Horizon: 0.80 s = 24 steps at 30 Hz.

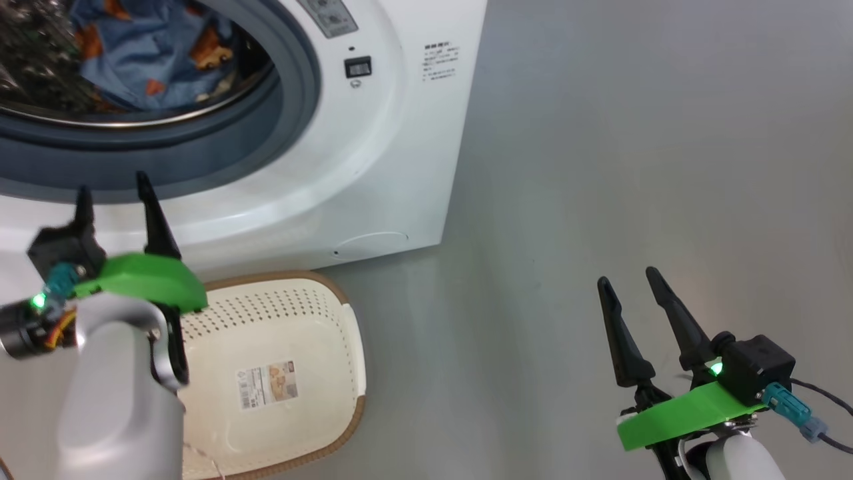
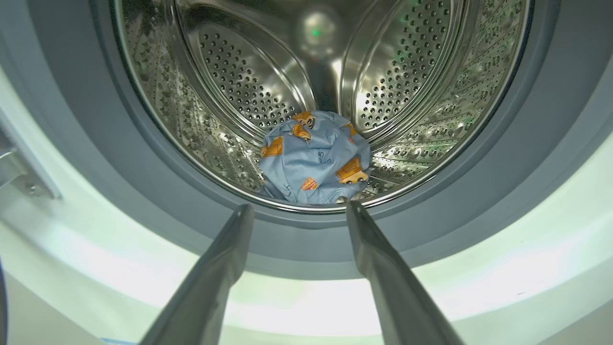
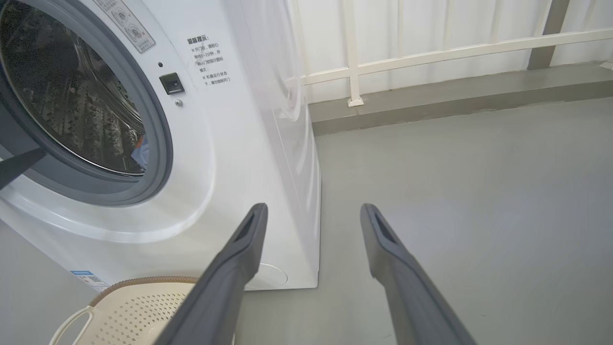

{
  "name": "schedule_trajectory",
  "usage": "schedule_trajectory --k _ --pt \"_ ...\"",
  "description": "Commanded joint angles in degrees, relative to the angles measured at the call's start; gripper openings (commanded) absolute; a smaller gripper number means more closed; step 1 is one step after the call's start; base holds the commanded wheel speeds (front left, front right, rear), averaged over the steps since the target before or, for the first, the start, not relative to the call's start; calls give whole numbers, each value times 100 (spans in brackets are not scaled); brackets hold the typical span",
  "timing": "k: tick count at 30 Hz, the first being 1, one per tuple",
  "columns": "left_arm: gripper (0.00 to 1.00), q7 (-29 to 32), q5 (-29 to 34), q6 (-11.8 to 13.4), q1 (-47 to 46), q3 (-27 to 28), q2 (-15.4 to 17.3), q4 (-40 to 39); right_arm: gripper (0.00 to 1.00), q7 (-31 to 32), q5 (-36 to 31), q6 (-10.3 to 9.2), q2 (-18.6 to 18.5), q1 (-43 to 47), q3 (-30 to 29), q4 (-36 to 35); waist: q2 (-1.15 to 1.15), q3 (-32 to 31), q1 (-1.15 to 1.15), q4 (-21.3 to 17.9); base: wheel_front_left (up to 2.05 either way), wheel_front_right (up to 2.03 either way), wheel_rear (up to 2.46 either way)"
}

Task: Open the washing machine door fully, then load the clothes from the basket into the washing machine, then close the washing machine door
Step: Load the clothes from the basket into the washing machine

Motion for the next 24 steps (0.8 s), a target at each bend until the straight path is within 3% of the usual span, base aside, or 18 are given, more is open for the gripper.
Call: schedule_trajectory --k 1,12,20,24 --pt "100 -30 104 -9 132 90 136 -218 100 -27 -31 9 -24 150 121 -113 0 -150 0 128 0 0 0" --pt "100 -30 22 -7 1465 -193 28 -1288 100 -27 -157 9 -24 457 116 -74 0 -636 0 310 0 0 0" --pt "100 -30 -541 118 2187 -527 23 -1567 100 -27 -158 9 -24 601 111 -76 0 -859 0 383 0 0 0" --pt "100 -30 -486 149 2444 -665 22 -1728 100 -27 -162 9 -24 711 92 -71 0 -997 0 434 0 0 0"
